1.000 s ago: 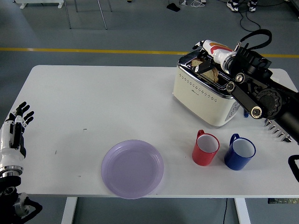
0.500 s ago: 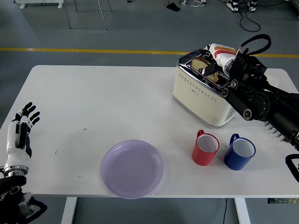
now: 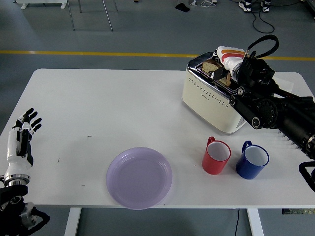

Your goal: Push plate across desktop,pick up the break from the machine,place the break in the plate

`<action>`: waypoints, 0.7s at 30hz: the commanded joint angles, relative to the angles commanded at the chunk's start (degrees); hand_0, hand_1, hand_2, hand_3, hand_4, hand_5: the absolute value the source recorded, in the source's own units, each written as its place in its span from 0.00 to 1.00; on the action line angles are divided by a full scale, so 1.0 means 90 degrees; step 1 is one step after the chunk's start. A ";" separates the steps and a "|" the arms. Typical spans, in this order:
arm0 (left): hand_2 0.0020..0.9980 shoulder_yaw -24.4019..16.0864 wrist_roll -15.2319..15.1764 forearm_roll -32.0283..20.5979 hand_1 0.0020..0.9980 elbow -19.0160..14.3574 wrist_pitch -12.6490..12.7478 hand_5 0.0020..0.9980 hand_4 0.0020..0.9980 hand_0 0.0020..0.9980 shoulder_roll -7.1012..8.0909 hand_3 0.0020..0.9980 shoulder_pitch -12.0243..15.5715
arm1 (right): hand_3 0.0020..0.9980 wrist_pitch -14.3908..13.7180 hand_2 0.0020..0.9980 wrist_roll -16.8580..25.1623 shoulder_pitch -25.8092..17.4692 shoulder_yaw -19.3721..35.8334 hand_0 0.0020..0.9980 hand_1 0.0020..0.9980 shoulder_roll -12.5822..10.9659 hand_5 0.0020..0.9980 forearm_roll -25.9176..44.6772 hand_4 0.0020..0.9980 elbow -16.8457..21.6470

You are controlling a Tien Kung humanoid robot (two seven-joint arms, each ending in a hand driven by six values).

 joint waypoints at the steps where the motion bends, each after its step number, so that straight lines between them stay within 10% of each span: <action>1: 0.86 -0.0001 0.0000 0.0000 0.80 0.0000 0.0000 0.88 0.47 0.78 0.0000 0.84 -0.0001 | 0.47 -0.0004 0.41 -0.0004 0.0002 -0.0004 0.19 0.33 0.0000 0.13 -0.0003 0.58 -0.0001; 14: 0.86 0.0012 0.0008 0.0012 0.80 -0.0003 -0.0005 0.87 0.46 0.78 0.0006 0.84 -0.0040 | 0.41 -0.0513 0.33 -0.0266 -0.0016 0.0140 0.13 0.24 0.0000 0.07 -0.0526 0.39 0.0286; 21: 0.86 0.0045 0.0027 0.0010 0.80 -0.0095 -0.0029 0.86 0.46 0.78 0.0031 0.84 -0.0055 | 0.36 -0.0853 0.28 -0.0108 -0.0095 0.1351 0.08 0.21 -0.0467 0.06 -0.1861 0.38 0.1318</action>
